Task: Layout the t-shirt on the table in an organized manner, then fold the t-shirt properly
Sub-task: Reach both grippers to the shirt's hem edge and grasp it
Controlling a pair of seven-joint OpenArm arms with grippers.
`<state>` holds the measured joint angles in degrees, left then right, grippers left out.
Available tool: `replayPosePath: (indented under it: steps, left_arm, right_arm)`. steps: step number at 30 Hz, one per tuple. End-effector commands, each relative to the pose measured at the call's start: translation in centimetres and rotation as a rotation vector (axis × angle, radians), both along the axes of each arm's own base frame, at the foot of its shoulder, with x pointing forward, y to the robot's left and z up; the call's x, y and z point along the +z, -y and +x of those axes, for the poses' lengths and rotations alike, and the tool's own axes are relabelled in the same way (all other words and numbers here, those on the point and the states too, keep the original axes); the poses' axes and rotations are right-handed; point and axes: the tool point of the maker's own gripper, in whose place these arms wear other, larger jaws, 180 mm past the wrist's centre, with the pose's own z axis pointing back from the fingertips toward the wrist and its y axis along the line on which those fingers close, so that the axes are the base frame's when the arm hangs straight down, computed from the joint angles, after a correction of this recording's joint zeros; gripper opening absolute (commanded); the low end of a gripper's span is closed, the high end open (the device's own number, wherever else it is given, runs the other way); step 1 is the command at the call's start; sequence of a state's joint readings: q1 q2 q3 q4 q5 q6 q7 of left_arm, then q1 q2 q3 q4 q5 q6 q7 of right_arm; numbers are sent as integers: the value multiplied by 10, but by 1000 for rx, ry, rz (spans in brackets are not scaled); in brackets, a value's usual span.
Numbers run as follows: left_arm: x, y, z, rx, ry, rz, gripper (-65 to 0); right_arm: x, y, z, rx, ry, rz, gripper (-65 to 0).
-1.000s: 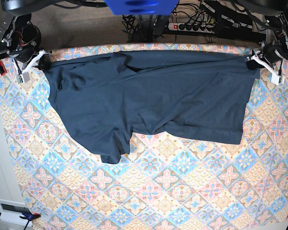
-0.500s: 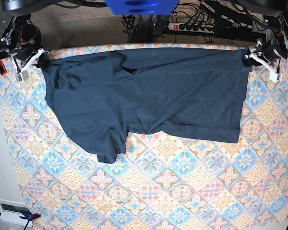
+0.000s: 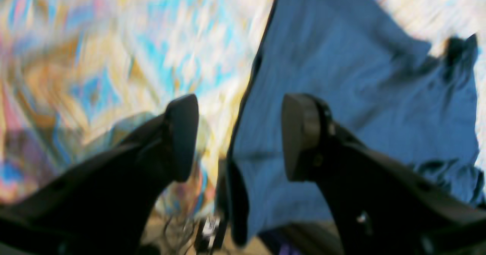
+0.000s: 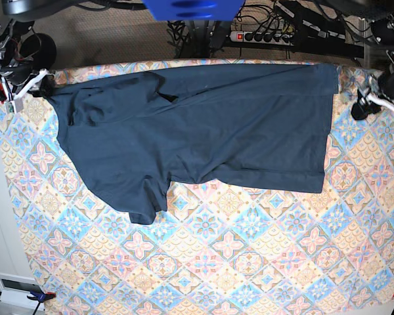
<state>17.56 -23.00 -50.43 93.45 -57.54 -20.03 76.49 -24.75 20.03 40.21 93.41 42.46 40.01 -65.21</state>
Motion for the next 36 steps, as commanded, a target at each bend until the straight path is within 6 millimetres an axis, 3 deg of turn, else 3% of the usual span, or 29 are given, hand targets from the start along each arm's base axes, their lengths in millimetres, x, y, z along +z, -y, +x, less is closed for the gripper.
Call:
replayPosePath:
  steps: [1, 8, 12, 14, 19, 21, 25, 31, 36]
  left_arm:
    - [8, -12, 9, 18, 30, 16, -304]
    - [-8, -33, 61, 122, 42, -42, -304]
    - [-9, -25, 94, 150, 87, -95, -301]
    - [-7, -10, 113, 133, 103, -101, -299]
    - [-10, 36, 148, 13, 111, -69, -298]
    - [-9, 44, 155, -7, 130, -57, -301]
    - [-9, 57, 167, -20, 155, -44, -302]
    - [-11, 46, 171, 75, 157, -58, -298]
    - [-31, 37, 174, 167, 116, -113, -298]
  right_arm:
    - [13, 7, 9, 6, 43, -23, -493]
    - [22, 2, 14, 36, 61, -51, -489]
    - [30, 8, 13, 68, 28, -148, -488]
    - [34, 9, 13, 80, 22, -182, -472]
    - [36, 6, 15, 90, 27, -186, -346]
    - [36, 6, 15, 90, 27, -186, -312]
    - [37, 8, 16, 84, 34, -190, -364]
    - [38, 9, 18, 82, 40, -191, -398]
    - [57, 9, 51, 74, 133, -195, -398]
